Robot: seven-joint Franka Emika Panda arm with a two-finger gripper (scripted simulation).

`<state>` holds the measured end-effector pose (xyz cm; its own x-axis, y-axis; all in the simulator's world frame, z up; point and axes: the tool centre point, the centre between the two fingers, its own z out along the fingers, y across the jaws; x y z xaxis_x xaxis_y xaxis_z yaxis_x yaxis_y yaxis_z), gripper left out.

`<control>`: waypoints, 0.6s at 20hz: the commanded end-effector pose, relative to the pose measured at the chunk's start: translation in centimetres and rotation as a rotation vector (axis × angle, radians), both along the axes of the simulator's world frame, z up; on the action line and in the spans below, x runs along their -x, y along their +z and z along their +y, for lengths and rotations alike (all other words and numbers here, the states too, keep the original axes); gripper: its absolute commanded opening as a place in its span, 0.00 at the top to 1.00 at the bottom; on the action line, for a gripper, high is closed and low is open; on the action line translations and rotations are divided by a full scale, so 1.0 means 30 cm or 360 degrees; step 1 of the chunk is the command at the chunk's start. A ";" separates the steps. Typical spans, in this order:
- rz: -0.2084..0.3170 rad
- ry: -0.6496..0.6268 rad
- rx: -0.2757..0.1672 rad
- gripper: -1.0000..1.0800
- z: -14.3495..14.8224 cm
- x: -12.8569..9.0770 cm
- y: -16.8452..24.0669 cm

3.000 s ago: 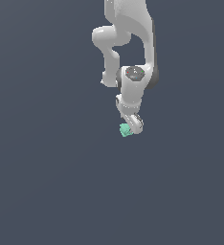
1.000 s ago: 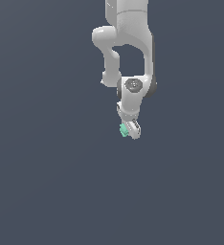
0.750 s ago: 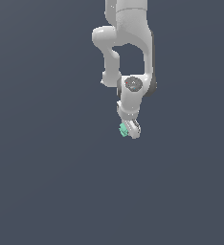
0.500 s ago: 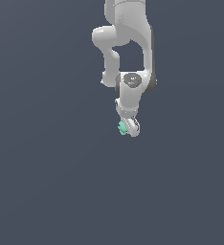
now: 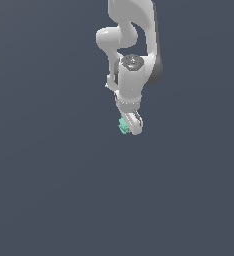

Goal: Pick up the object and move it to a goal position.

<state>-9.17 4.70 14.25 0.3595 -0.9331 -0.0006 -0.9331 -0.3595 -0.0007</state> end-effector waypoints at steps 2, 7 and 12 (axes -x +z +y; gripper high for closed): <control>0.0000 -0.0001 0.0000 1.00 -0.044 -0.013 0.120; 0.0000 -0.0002 0.0001 1.00 -0.105 -0.033 0.290; 0.0000 -0.0003 0.0002 1.00 -0.165 -0.054 0.457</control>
